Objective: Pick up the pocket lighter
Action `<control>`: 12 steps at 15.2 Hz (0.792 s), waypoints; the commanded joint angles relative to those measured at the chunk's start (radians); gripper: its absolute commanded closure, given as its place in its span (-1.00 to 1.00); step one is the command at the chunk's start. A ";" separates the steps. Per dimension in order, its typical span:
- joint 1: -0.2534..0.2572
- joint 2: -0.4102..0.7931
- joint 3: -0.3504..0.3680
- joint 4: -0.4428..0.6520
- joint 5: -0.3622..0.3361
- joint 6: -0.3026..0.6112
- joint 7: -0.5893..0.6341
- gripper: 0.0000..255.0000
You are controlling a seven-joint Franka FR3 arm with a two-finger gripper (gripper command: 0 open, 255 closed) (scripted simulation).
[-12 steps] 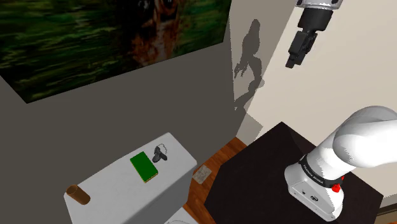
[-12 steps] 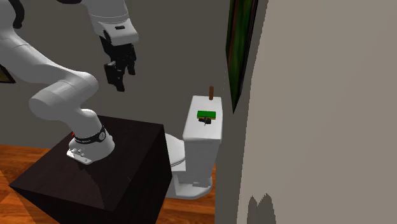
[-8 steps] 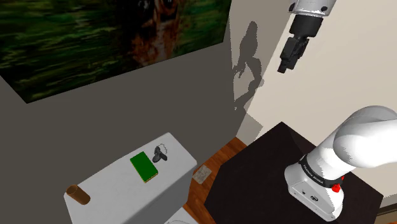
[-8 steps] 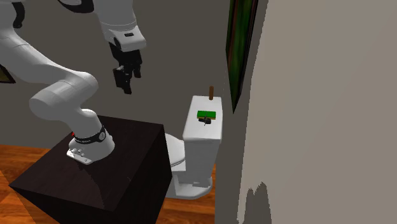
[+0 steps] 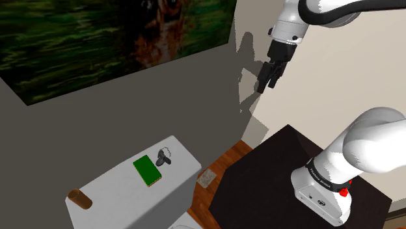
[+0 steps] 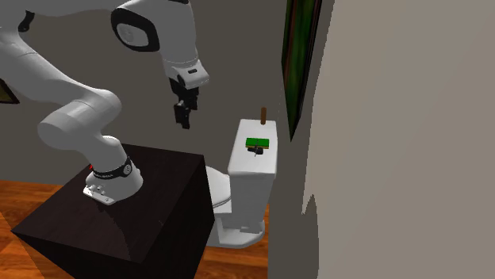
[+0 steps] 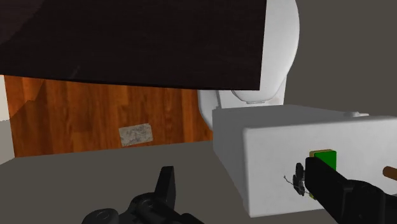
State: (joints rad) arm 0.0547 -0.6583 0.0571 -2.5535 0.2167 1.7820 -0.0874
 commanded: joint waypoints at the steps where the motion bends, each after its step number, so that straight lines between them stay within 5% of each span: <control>1: 0.019 0.049 0.032 -0.022 0.030 0.084 0.020 -1.00; 12: 0.100 0.393 0.173 -0.013 0.139 0.480 0.094 -1.00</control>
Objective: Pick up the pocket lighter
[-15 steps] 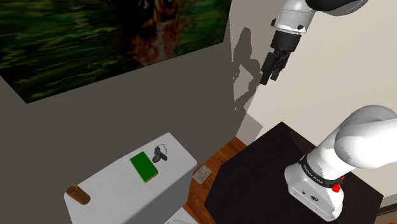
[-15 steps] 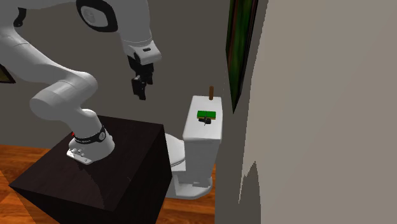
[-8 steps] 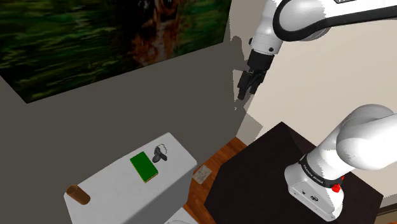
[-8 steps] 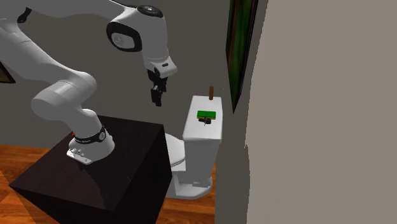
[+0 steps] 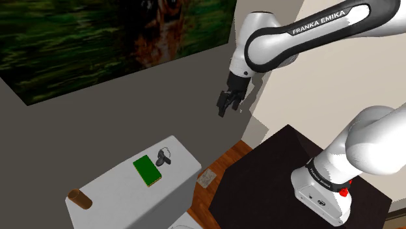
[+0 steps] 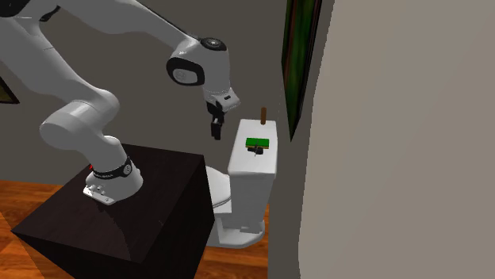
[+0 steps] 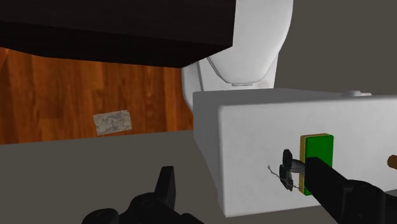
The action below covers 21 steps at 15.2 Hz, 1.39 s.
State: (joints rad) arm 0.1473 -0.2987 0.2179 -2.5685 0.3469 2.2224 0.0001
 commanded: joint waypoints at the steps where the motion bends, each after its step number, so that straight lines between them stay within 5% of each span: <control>1: 0.013 0.072 0.024 0.012 0.013 0.073 0.014 -1.00; 11: 0.077 0.470 0.095 0.187 -0.037 0.355 0.128 -1.00; 21: 0.215 0.856 0.047 0.487 -0.159 0.491 0.264 -1.00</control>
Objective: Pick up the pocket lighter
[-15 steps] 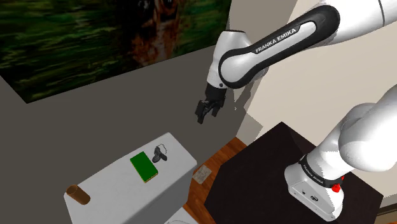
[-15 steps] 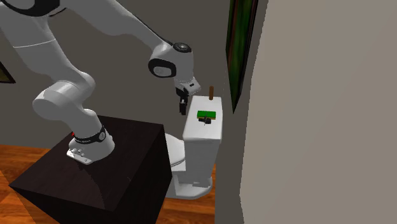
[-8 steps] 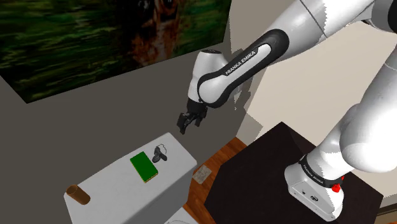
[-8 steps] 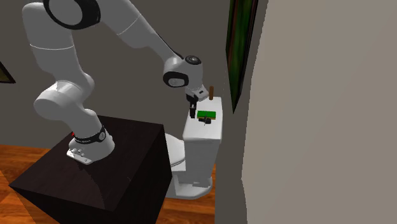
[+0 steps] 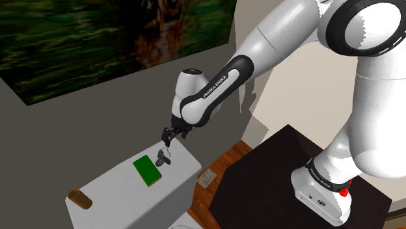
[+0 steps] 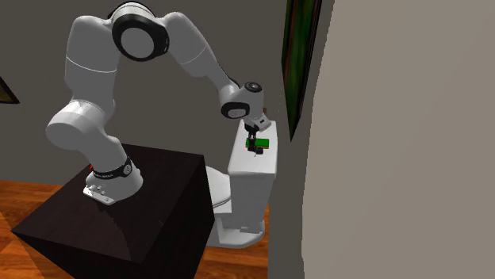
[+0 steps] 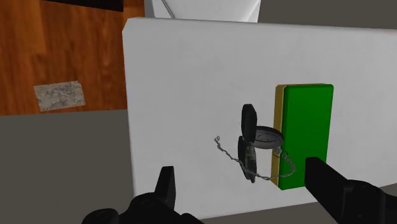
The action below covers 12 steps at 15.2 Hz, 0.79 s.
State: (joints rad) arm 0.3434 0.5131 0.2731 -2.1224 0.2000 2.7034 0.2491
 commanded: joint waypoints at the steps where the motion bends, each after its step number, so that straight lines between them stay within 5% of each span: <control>1: 0.034 0.081 -0.015 0.078 -0.021 0.015 0.025 -1.00; 5: 0.094 0.230 -0.043 0.241 -0.048 0.020 0.061 -1.00; 12: 0.105 0.317 -0.050 0.288 -0.054 0.061 0.054 -1.00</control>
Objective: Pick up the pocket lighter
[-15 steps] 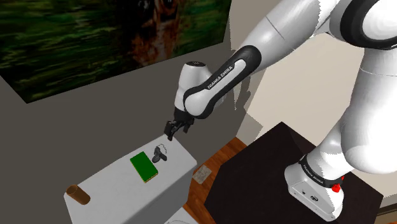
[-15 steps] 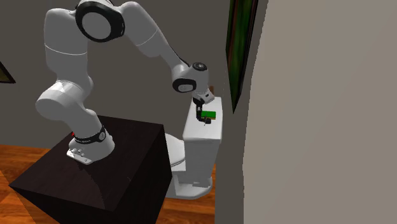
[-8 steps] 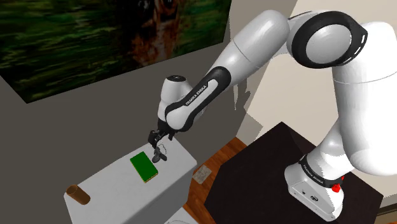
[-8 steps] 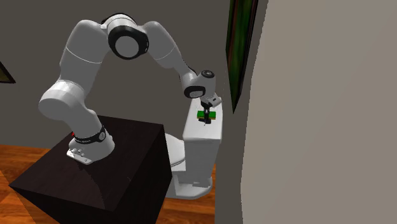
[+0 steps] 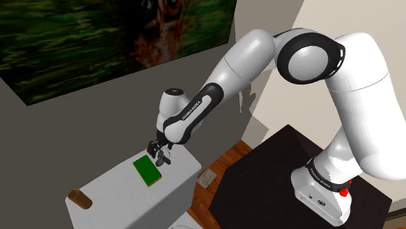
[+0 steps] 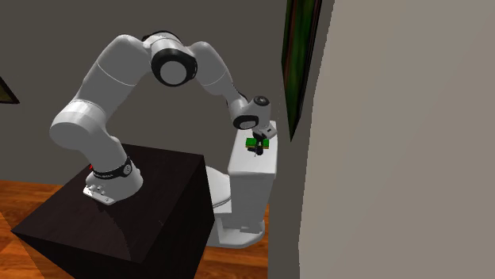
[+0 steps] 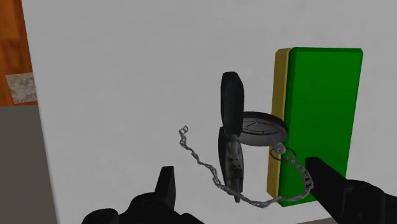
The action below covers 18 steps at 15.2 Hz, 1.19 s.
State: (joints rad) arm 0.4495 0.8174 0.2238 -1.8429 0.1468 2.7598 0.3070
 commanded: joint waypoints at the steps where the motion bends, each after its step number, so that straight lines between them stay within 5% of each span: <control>1: 0.000 0.033 -0.002 0.018 -0.002 0.014 -0.006 -1.00; 3: 0.000 0.033 -0.002 0.018 -0.002 0.014 -0.006 -1.00; 4: 0.000 0.032 -0.002 0.018 -0.002 0.013 -0.005 1.00; 18: -0.005 -0.030 0.002 -0.011 0.001 -0.019 0.002 1.00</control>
State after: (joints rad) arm 0.4464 0.7980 0.2253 -1.8526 0.1478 2.7505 0.3078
